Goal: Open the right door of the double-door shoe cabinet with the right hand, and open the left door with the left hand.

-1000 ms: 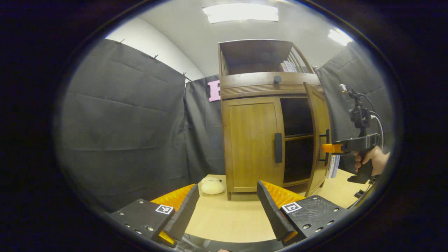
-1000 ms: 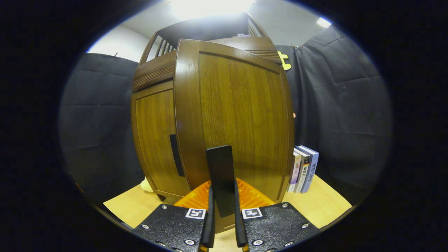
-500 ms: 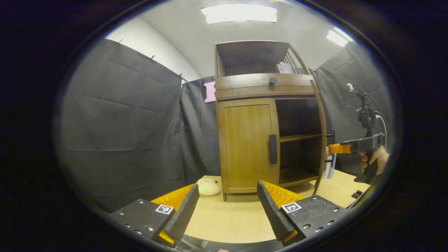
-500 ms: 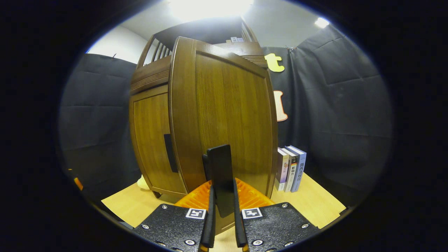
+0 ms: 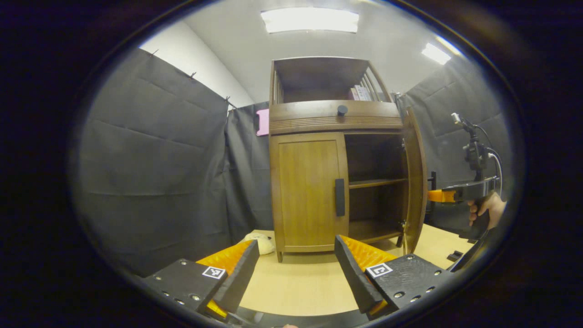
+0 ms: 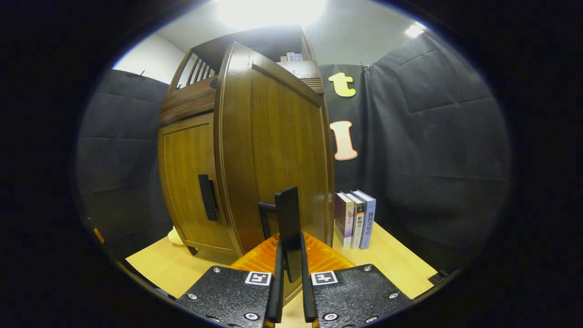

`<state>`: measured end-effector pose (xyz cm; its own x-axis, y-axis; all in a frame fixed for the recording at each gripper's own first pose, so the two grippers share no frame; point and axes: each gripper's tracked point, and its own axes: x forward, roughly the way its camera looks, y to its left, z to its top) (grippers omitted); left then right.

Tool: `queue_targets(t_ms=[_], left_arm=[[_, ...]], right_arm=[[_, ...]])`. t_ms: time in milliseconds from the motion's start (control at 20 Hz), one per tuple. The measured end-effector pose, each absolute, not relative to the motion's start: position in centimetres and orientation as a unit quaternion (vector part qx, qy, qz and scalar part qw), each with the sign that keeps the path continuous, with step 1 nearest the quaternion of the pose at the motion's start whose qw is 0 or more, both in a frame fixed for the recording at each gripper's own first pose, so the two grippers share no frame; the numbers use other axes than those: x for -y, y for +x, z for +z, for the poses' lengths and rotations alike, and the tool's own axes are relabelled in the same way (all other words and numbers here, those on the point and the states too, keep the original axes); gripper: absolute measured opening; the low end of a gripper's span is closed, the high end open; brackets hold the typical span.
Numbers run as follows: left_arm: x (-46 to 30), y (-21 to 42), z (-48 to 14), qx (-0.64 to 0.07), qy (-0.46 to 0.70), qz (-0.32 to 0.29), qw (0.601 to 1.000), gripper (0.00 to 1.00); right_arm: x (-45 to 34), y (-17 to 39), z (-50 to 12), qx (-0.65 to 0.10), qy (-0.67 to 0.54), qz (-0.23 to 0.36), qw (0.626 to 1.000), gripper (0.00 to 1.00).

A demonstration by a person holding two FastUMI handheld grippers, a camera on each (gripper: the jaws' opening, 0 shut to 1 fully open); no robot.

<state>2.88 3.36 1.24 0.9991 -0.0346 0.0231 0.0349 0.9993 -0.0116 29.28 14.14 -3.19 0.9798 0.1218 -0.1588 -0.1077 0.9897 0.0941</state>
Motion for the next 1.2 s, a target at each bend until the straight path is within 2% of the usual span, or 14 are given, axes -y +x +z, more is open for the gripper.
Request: queue_targets(t_ms=[100, 200, 250, 400, 500, 550, 600, 750, 800, 850, 900, 1000, 1050, 1200], left_arm=[[-3.1, 3.1, 0.7, 0.009, 0.002, -0.028, 1.000, 1.00], [-2.6, 3.3, 0.9, 0.006, -0.002, -0.041, 0.999, 0.88], [-2.2, 3.4, 1.0, 0.005, -0.004, -0.048, 0.999, 0.95], [-1.3, 4.5, 1.6, 0.008, -0.001, -0.059, 0.998, 1.00], [-0.9, 5.2, 1.8, 0.008, -0.003, -0.063, 0.998, 0.95], [-0.7, 5.6, 1.9, 0.003, -0.001, -0.064, 0.998, 1.00], [-0.6, 5.9, 2.1, -0.001, 0.001, -0.063, 0.998, 0.95], [0.7, 7.5, 3.5, 0.007, 0.002, -0.074, 0.997, 1.00], [1.0, 7.9, 3.7, 0.006, 0.006, -0.073, 0.997, 1.00], [1.8, 8.2, 4.0, 0.007, 0.007, -0.072, 0.997, 1.00], [2.6, 8.5, 4.5, 0.009, 0.006, -0.073, 0.997, 1.00], [3.7, 9.5, 5.2, 0.010, 0.009, -0.073, 0.997, 1.00], [4.3, 9.8, 5.4, 0.012, 0.013, -0.072, 0.997, 1.00], [6.7, 9.7, 6.2, 0.016, 0.016, -0.070, 0.997, 1.00]], right_arm=[[-13.3, 29.2, -3.2, -0.083, 0.040, 0.046, 0.995, 0.16], [-11.8, 28.6, -3.1, -0.084, 0.038, 0.033, 0.995, 0.14], [-10.9, 28.4, -3.2, -0.087, 0.037, 0.029, 0.995, 0.14], [-8.9, 28.6, -3.8, -0.092, 0.037, 0.013, 0.995, 0.14], [-7.1, 28.7, -3.9, -0.093, 0.038, 0.006, 0.995, 0.14], [-6.1, 28.7, -4.0, -0.096, 0.039, 0.002, 0.995, 0.12], [-5.1, 28.8, -4.2, -0.096, 0.041, -0.002, 0.995, 0.02], [-4.1, 28.7, -4.3, -0.103, 0.055, 0.017, 0.993, 0.07], [-3.9, 28.9, -4.5, -0.104, 0.050, 0.024, 0.993, 0.00], [-3.4, 28.9, -4.5, -0.103, 0.046, 0.028, 0.993, 0.00], [-3.0, 28.6, -4.5, -0.101, 0.045, 0.029, 0.993, 0.06], [-1.4, 28.0, -4.3, -0.094, 0.040, 0.021, 0.994, 0.03], [-0.5, 27.6, -4.2, -0.090, 0.036, 0.018, 0.995, 0.10], [0.7, 26.6, -3.8, -0.082, 0.034, 0.035, 0.995, 0.14]])
